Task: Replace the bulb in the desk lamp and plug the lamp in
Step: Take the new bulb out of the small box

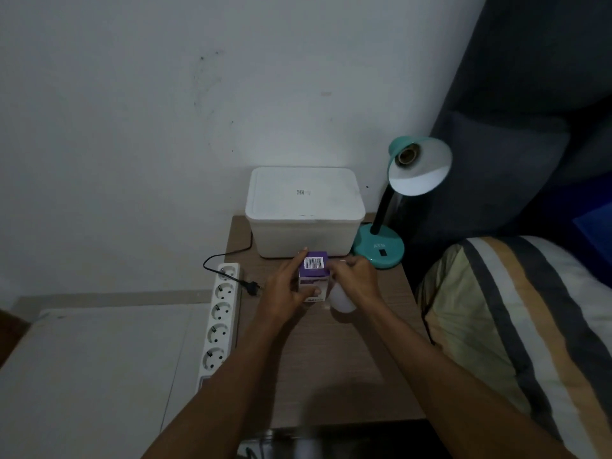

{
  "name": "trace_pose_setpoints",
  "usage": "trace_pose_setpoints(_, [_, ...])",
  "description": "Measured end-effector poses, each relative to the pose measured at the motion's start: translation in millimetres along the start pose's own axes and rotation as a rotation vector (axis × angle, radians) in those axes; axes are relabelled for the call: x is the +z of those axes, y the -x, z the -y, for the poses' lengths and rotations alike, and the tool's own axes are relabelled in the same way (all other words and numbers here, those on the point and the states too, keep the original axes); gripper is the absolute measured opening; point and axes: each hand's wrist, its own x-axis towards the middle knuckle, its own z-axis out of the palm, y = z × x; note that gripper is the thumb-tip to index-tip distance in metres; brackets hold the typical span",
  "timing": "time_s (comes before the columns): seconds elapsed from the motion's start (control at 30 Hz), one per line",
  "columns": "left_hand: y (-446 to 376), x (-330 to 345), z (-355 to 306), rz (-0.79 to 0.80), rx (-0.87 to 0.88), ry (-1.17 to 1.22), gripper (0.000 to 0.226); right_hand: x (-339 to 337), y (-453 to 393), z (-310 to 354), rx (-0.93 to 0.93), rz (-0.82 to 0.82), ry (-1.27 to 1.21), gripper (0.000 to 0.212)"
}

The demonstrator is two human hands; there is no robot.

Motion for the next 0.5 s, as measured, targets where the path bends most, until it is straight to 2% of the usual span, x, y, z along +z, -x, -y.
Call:
trace_pose_setpoints(0.07, [1, -2, -4, 0.014, 0.017, -0.018, 0.106, -10, 0, 4, 0.031, -0.064, -0.032, 0.019])
trace_pose_setpoints(0.13, [3, -4, -10, 0.014, 0.070, -0.080, 0.108, -22, -1, 9, 0.083, -0.084, -0.124, 0.011])
trace_pose_setpoints(0.2, [3, -8, -17, -0.028, 0.141, -0.183, 0.109, -35, -3, 18, 0.089, -0.101, -0.233, 0.018])
trace_pose_setpoints(0.4, [-14, -10, -62, -0.185, 0.437, -0.339, 0.095, -79, -14, 43, -0.052, -0.152, -0.361, 0.010])
trace_pose_setpoints(0.47, [-27, -2, -88, -0.197, 0.520, -0.358, 0.088, -95, -18, 54, -0.043, -0.177, -0.385, 0.018])
trace_pose_setpoints(0.5, [-36, 3, -101, -0.188, 0.551, -0.368, 0.087, -104, -20, 61, -0.023, -0.197, -0.390, 0.029])
